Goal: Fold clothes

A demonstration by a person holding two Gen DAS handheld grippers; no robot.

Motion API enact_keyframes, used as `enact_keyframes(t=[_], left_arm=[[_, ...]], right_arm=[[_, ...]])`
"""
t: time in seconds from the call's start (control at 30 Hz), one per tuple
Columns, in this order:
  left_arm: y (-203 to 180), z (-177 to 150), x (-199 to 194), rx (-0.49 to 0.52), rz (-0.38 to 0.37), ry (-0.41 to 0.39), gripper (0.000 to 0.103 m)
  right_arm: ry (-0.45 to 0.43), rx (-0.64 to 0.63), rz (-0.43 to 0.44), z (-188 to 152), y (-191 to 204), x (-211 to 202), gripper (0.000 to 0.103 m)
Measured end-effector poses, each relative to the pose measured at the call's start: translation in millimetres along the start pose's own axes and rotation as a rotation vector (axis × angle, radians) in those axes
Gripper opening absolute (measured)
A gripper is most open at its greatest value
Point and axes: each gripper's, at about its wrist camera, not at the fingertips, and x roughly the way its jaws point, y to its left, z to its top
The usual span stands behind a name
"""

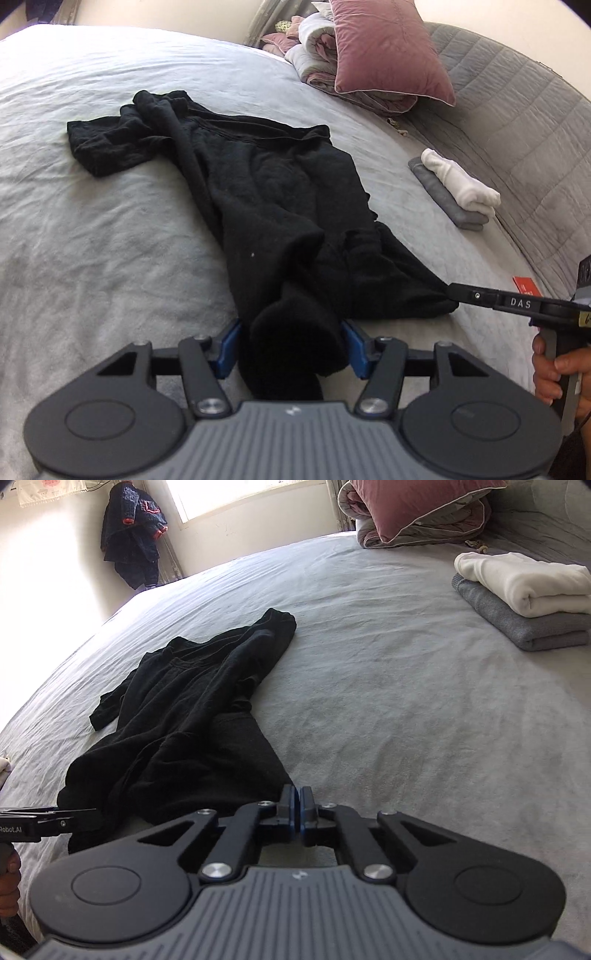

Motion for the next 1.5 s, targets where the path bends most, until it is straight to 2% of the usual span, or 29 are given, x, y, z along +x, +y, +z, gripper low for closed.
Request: enact_keyframes(t=[0.1,0.2,0.27,0.3,0.33,0.4,0.6,0.67,0.73,0.77,0.8,0.83,0.93,1.1,1.3,1.5], left_arm=[[-2.3,-3.0,-0.7,0.044,0.0,0.002,0.058],[-4.2,-6.2,-2.2,0.072,0.004,0.001,0.057],[-5.3,-8.7,-3.7,0.086,0.006,-0.003,0.057],[-5.9,-9.5,-4.1,0.091,0.007,-0.004,0.057],[-6.4,-10.4,-4.5,0.096,0.007,-0.005,0.057],[-7.2,-11.9,-5.2,0.105,0.007,-0.006,0.057],[-11.2,-14.2,-4.6,0.129,0.027,-0.006,0.054],[-11.4,-15.2,-4.6,0.146,0.045,-0.008,0.047],[-11.2,-16.2,-4.7,0.168,0.064,-0.009,0.034],[-11.1,-16.7,-4.8,0.179,0.074,-0.01,0.031],[-11.1,-17.2,-4.8,0.19,0.083,-0.011,0.023],[-11.0,-17.6,-4.9,0.201,0.093,-0.012,0.02],[-14.2,-19.1,-6.6,0.232,0.115,-0.018,0.017],[-13.3,-14.2,-21.4,0.269,0.156,-0.032,0.015],[5.8,-3.7,-57.2,0.227,0.158,-0.101,0.014],[15.7,-6.2,-75.8,0.215,0.071,-0.077,0.014]], right_arm=[[-0.013,-0.006,-0.013,-4.2,-11.3,-10.1,0.003],[-0.01,0.0,-0.001,-5.3,-11.5,-12.3,0.016],[-0.008,0.004,0.008,-6.0,-11.6,-13.7,0.018],[-0.007,0.006,0.012,-6.3,-11.6,-14.4,0.026],[-0.006,0.008,0.017,-6.6,-11.6,-15.1,0.042],[-0.001,0.008,0.027,-7.3,-10.2,-15.0,0.046],[0.032,-0.042,0.053,-11.5,9.0,-4.9,0.046],[0.035,-0.083,0.049,-14.2,19.2,-0.3,0.046],[0.036,-0.124,0.039,-16.2,28.0,4.0,0.046],[0.037,-0.145,0.034,-17.2,32.4,6.2,0.045],[0.036,-0.172,0.025,-18.0,36.5,8.5,0.036],[0.035,-0.2,0.015,-18.7,40.6,10.8,0.024],[0.03,-0.243,-0.002,-18.2,46.8,15.1,0.01],[0.007,-0.269,-0.013,-16.0,52.1,11.1,0.008],[-0.036,-0.257,-0.01,-7.7,47.2,-2.9,0.007],[-0.045,-0.231,0.009,-1.9,37.9,-16.6,0.007]])
